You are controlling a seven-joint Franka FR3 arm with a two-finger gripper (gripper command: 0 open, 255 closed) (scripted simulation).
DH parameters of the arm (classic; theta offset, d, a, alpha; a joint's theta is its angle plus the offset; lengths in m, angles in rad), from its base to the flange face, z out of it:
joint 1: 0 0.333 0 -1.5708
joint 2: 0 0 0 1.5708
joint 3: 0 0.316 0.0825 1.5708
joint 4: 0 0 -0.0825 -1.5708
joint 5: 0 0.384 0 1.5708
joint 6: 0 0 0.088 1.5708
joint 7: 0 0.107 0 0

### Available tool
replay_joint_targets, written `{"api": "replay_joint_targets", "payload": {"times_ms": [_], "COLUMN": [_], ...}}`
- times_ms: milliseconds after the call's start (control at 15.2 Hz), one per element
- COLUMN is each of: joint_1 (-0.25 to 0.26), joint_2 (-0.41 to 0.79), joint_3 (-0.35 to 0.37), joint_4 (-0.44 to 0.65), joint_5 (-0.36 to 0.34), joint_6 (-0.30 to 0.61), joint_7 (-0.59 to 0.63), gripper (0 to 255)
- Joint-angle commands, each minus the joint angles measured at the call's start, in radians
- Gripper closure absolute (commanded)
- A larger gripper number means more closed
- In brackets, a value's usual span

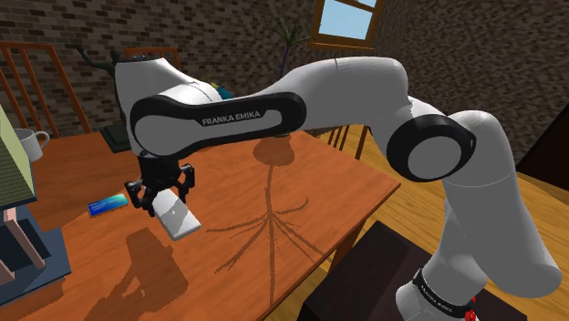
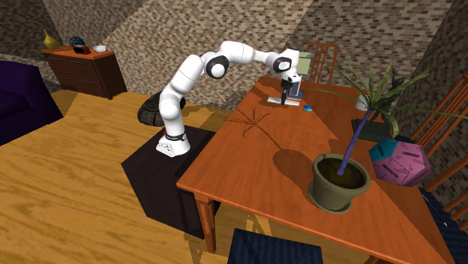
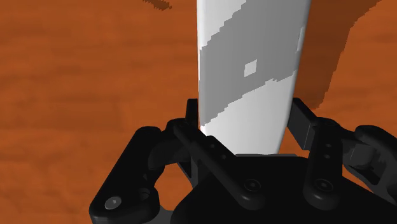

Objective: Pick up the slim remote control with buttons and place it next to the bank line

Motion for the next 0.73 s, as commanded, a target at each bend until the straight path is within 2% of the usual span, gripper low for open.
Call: {"api": "replay_joint_targets", "payload": {"times_ms": [0, 462, 660], "joint_1": [0.0, -0.001, -0.001], "joint_2": [0.001, 0.023, 0.024], "joint_3": [0.0, -0.001, -0.001], "joint_4": [-0.025, -0.082, -0.083], "joint_5": [0.0, -0.001, -0.002], "joint_6": [0.027, 0.106, 0.108], "joint_7": [0.001, 0.002, 0.002], "gripper": [255, 255, 255]}}
